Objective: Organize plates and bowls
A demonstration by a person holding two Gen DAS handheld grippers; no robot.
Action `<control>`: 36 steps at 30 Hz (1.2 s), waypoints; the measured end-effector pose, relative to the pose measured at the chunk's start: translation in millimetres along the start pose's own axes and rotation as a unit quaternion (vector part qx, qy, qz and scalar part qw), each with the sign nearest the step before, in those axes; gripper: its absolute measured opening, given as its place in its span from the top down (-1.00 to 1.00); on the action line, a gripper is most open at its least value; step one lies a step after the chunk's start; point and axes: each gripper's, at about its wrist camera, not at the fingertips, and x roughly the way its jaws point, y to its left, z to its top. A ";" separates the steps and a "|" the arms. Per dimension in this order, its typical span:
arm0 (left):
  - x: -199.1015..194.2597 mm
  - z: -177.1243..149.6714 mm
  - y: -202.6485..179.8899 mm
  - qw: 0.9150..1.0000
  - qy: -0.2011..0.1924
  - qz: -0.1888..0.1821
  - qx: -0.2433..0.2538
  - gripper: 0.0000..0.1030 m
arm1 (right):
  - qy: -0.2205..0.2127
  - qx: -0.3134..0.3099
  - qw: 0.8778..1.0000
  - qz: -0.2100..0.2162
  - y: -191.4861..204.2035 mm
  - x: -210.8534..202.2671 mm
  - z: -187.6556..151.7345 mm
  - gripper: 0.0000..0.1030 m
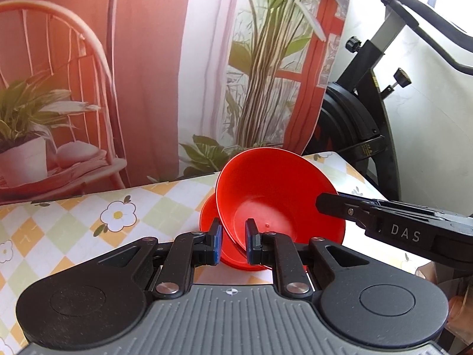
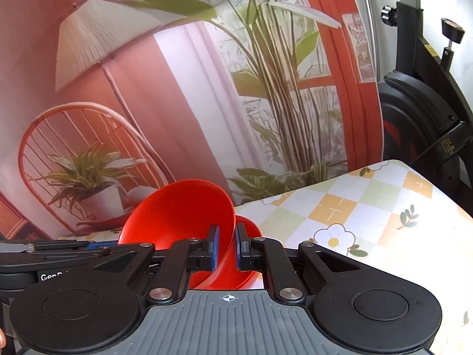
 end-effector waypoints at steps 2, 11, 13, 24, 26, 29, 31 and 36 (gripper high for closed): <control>8.1 -0.1 2.1 1.000 0.006 0.001 -0.002 0.68 | 0.003 0.002 1.000 -0.002 -2.2 7.4 0.1 0.80; 33.9 -2.1 4.7 1.000 0.020 0.001 0.007 0.67 | 0.014 -0.001 1.000 -0.015 -11.4 30.5 -7.4 0.80; 37.3 -3.1 6.2 1.000 0.020 0.001 0.009 0.67 | 0.015 0.002 1.000 -0.016 -13.5 34.2 -8.7 0.80; 48.8 -7.4 10.6 1.000 0.028 0.005 0.010 0.67 | 0.026 0.005 0.999 -0.019 -14.9 45.6 -13.4 0.79; 50.0 -7.9 10.2 1.000 0.028 0.006 0.012 0.67 | 0.027 0.004 0.999 -0.020 -14.6 47.0 -14.0 0.78; 51.0 -8.8 10.3 1.000 0.028 0.005 0.010 0.67 | 0.027 0.005 0.999 -0.022 -15.5 48.3 -14.4 0.78; 51.4 -8.5 10.0 1.000 0.027 0.003 0.012 0.67 | 0.025 0.003 0.999 -0.023 -15.5 48.2 -15.7 0.77; 52.4 -9.2 9.0 1.000 0.022 0.006 0.018 0.66 | 0.022 -0.005 0.999 -0.031 -14.6 48.5 -17.8 0.76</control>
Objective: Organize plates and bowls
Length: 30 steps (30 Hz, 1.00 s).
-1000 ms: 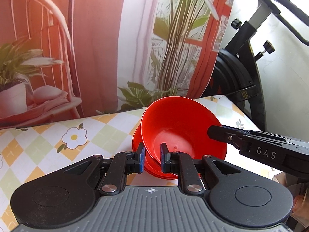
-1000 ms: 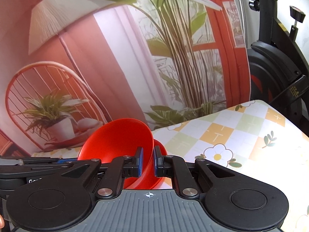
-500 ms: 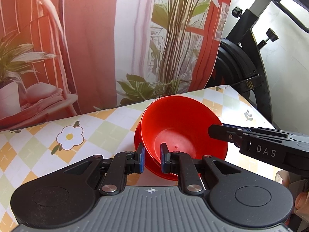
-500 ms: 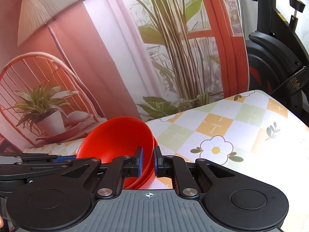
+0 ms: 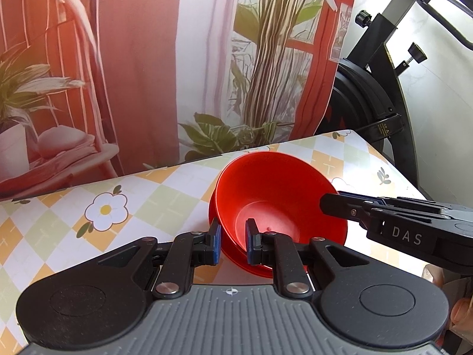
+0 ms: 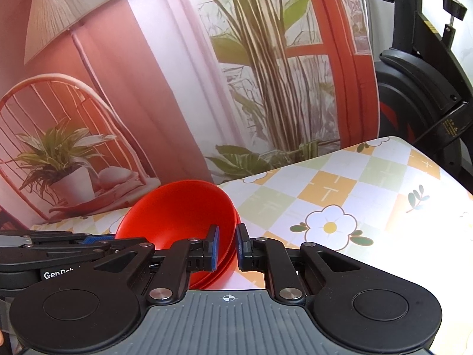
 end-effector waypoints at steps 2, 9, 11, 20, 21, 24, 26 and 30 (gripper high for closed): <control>-0.8 -0.8 1.2 1.000 -0.004 0.001 -0.002 0.65 | -0.002 -0.001 1.000 -0.005 -1.1 0.3 -0.5 0.75; 4.6 -1.2 10.9 1.000 0.005 0.012 -0.026 0.51 | 0.001 0.011 1.000 -0.008 -8.2 3.7 -2.5 0.70; 7.9 -1.8 14.2 0.999 0.009 0.011 -0.036 0.43 | 0.001 0.012 1.000 -0.007 -8.0 4.9 -2.8 0.69; 22.7 -4.2 21.0 0.997 0.024 -0.014 -0.070 0.42 | 0.014 0.025 1.000 0.005 -5.2 13.0 -7.8 0.66; 23.1 -5.5 21.3 0.997 0.023 -0.016 -0.072 0.43 | 0.015 0.025 1.000 0.005 -4.3 14.1 -8.0 0.66; 23.4 -7.4 20.0 0.997 0.022 -0.018 -0.073 0.43 | 0.016 0.025 1.000 0.008 -2.7 16.4 -9.5 0.66; 22.7 -8.2 20.4 0.997 0.018 -0.021 -0.074 0.43 | 0.015 0.028 0.999 0.007 -2.6 17.8 -11.0 0.66; 21.9 -8.6 20.5 0.996 0.017 -0.037 -0.073 0.62 | 0.013 0.031 0.999 0.005 -2.6 18.2 -12.4 0.66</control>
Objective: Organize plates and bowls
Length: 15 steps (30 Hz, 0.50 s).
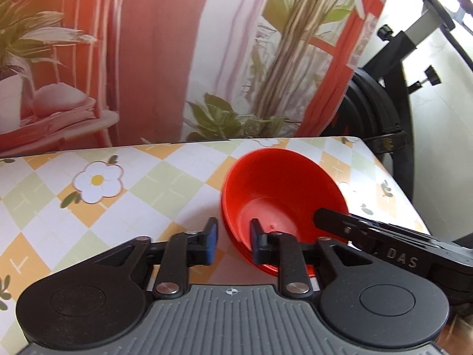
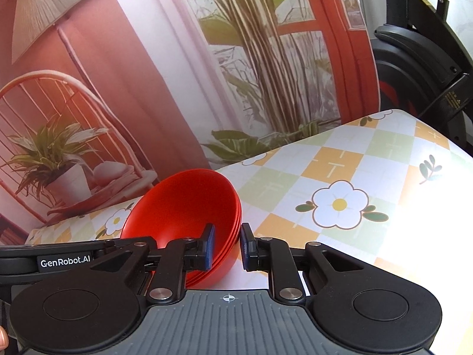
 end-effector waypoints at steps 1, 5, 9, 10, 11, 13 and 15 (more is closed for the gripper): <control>-0.2 -0.3 -1.1 1.000 0.000 0.002 0.004 0.62 | 0.000 -0.002 1.000 -0.001 0.3 -0.4 -0.4 0.67; -2.8 -2.5 -1.2 1.000 0.001 -0.001 0.001 0.62 | 0.000 -0.003 1.000 -0.002 0.8 -1.9 -1.6 0.70; -9.9 -4.9 -3.2 1.000 0.002 0.004 0.011 0.62 | 0.003 -0.003 1.000 -0.001 3.2 -6.2 -4.0 0.71; -12.1 -5.4 -3.8 1.000 0.001 0.004 0.012 0.62 | 0.003 -0.003 1.000 0.001 3.8 -8.1 -4.9 0.71; -15.0 -6.3 -3.7 1.000 -0.001 0.003 0.012 0.62 | 0.002 -0.002 1.000 0.002 4.5 -10.5 -6.0 0.71; -21.5 -9.1 -3.3 1.000 -0.004 0.001 0.012 0.62 | -0.001 0.001 1.000 0.006 6.9 -15.9 -7.7 0.72; -28.4 -12.9 -3.1 1.000 -0.005 0.002 0.013 0.62 | -0.004 0.000 1.000 0.010 10.7 -21.6 -10.1 0.73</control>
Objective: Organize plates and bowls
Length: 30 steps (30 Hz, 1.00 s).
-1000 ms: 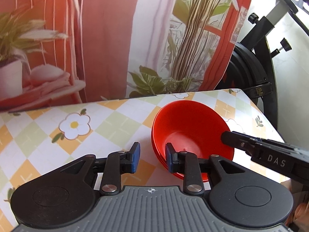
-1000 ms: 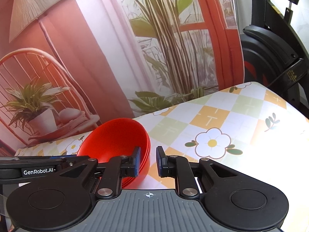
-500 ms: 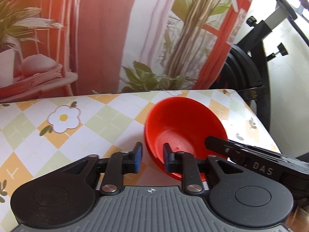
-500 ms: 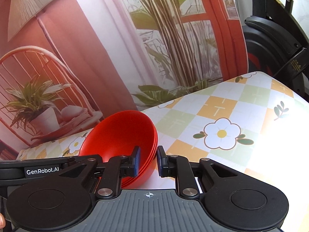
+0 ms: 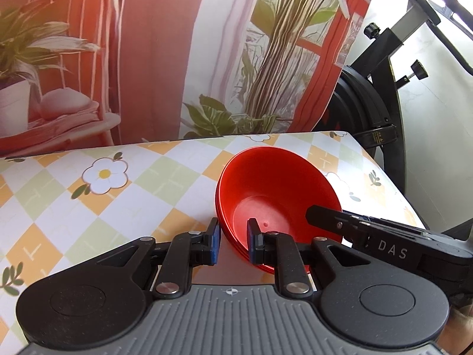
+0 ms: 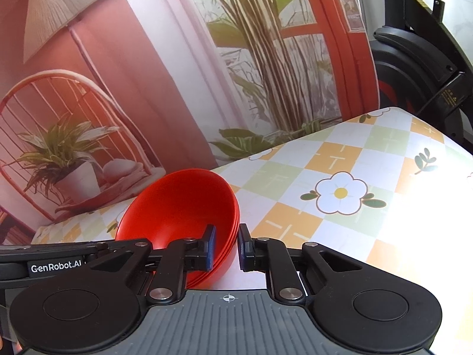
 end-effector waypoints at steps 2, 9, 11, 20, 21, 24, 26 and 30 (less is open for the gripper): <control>-7.7 -3.3 0.1 1.000 -0.001 0.002 0.002 0.61 | -0.001 -0.001 1.000 0.003 4.4 -5.1 -2.2 0.74; -42.2 -7.5 3.3 1.000 -0.012 0.007 0.006 0.61 | -0.004 -0.014 1.000 0.015 26.2 -26.1 -8.4 0.74; -53.1 -9.1 3.9 1.000 -0.017 0.011 0.009 0.61 | -0.005 -0.019 1.000 0.018 34.3 -33.0 -10.0 0.74; -102.5 -28.2 21.3 0.999 -0.036 0.010 0.000 0.61 | -0.011 -0.031 0.999 0.043 71.1 -63.0 -24.2 0.74; -107.4 -30.2 23.5 0.999 -0.038 0.009 -0.003 0.61 | -0.012 -0.031 0.998 0.047 75.5 -66.3 -26.0 0.73; -123.6 -36.7 31.4 0.999 -0.049 0.005 -0.012 0.61 | -0.016 -0.032 0.998 0.054 87.2 -75.8 -32.4 0.73; -133.3 -41.0 35.7 0.998 -0.055 0.003 -0.017 0.62 | -0.019 -0.034 0.998 0.058 95.3 -81.7 -37.3 0.73; -154.6 -53.0 45.1 0.997 -0.068 0.003 -0.019 0.62 | -0.026 -0.038 0.997 0.068 111.0 -91.4 -50.9 0.73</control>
